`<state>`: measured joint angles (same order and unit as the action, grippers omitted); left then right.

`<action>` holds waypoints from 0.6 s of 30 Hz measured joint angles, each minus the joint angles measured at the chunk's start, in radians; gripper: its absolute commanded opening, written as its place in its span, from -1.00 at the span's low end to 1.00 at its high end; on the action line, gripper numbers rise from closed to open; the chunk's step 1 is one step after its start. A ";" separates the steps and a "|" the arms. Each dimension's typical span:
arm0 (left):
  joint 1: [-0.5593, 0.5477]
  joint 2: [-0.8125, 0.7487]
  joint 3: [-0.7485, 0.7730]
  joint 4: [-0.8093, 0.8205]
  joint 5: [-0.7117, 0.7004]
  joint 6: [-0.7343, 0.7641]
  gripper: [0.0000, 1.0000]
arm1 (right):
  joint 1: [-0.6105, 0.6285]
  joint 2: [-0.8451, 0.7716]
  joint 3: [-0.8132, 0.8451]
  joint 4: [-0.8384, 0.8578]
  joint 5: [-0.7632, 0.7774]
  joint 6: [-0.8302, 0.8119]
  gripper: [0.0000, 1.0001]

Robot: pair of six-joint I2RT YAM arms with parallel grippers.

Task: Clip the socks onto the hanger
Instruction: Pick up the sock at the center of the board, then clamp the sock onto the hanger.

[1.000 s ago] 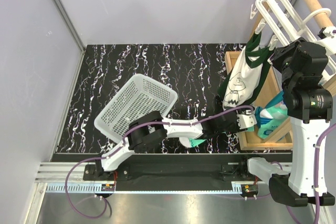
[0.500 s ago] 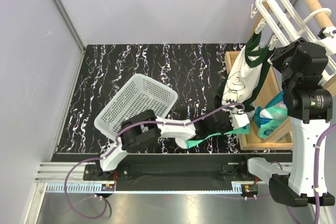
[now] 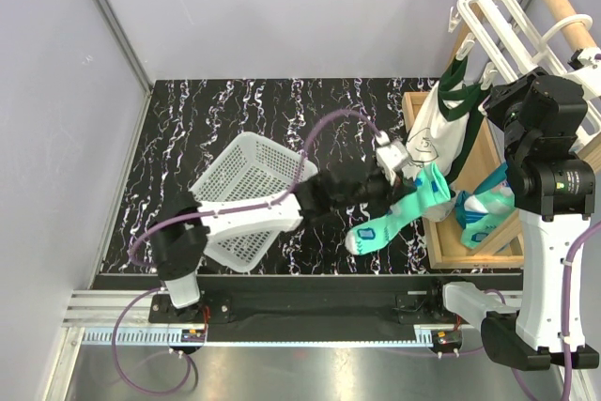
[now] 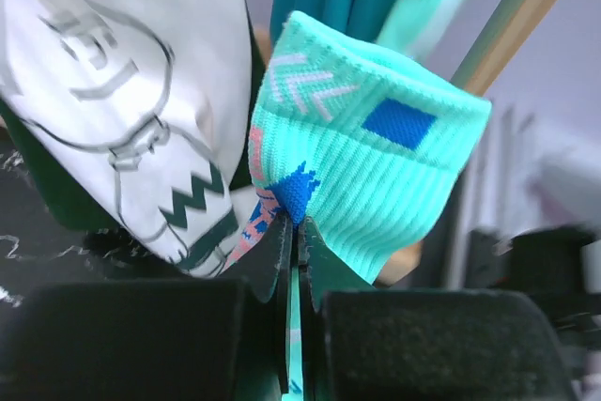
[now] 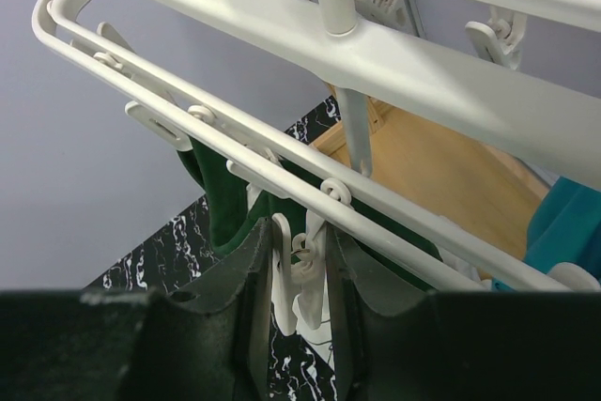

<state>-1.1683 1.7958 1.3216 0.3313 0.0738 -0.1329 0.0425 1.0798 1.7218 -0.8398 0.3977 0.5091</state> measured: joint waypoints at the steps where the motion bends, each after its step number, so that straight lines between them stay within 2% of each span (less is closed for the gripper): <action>1: 0.014 -0.024 0.004 -0.002 0.023 -0.050 -1.00 | 0.000 0.000 0.000 0.000 -0.002 0.000 -1.00; 10: 0.129 -0.018 0.237 -0.024 0.186 -0.414 -1.00 | -0.004 -0.002 0.002 -0.002 -0.025 0.002 -1.00; 18: 0.129 0.098 0.414 -0.033 0.253 -0.564 -1.00 | -0.005 -0.015 -0.010 0.010 -0.049 -0.002 -1.00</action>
<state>-1.0389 1.8938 1.7359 0.2981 0.3271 -0.6971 0.0380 1.0649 1.7123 -0.8299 0.3489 0.5076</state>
